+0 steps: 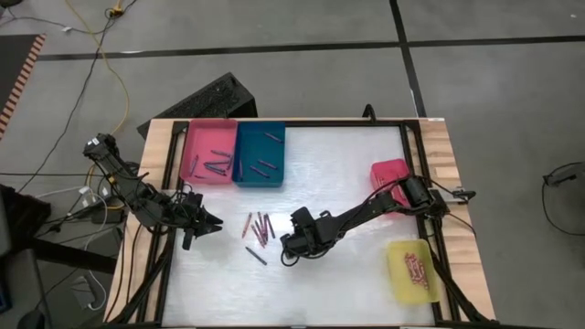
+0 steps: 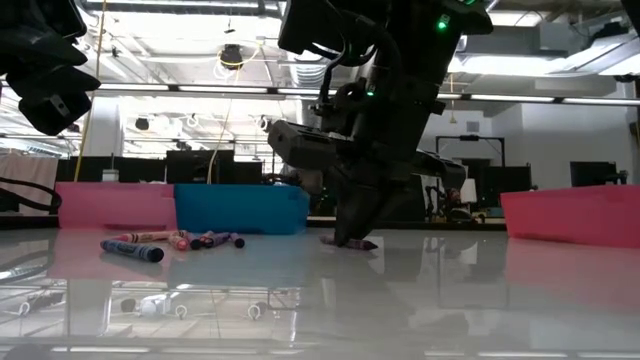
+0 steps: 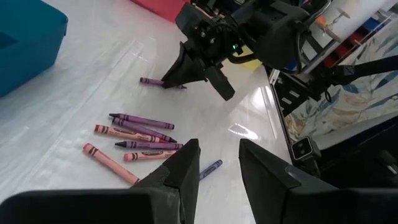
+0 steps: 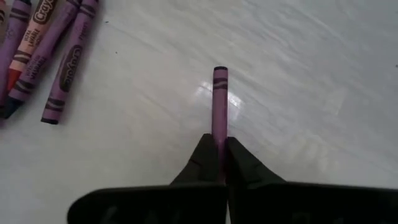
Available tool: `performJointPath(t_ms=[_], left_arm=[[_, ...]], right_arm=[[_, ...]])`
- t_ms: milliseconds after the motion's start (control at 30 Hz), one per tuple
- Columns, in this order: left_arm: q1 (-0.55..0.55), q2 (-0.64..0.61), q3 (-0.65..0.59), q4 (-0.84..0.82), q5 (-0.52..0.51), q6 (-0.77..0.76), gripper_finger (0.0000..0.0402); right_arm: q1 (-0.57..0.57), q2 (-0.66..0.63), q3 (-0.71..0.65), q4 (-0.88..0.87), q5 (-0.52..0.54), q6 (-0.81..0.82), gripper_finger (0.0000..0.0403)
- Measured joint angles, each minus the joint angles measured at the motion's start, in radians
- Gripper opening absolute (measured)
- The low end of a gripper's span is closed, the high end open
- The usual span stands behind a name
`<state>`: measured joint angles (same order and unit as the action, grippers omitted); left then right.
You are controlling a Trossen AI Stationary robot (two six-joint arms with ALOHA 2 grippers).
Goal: Sort crayons
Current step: Put the purple crayon into the blue bin
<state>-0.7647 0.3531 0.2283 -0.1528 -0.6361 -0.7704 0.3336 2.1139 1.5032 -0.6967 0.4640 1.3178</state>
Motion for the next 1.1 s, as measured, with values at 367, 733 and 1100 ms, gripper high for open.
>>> performJointPath(t_ms=[367, 733, 1100], left_arm=[[0.0, 0.0, 0.0, 0.0, 0.0, -0.001, 0.0102], [0.0, 0.0, 0.0, -0.018, -0.005, -0.001, 0.0102], [0.0, 0.0, 0.0, -0.019, -0.005, -0.001, 0.0102]], right_arm=[[0.013, 0.005, 0.076, -0.009, -0.008, -0.057, 0.0004], [0.011, 0.003, 0.221, 0.0, 0.027, -0.212, 0.0003], [-0.036, -0.001, 0.318, 0.118, 0.057, -0.473, 0.0003]])
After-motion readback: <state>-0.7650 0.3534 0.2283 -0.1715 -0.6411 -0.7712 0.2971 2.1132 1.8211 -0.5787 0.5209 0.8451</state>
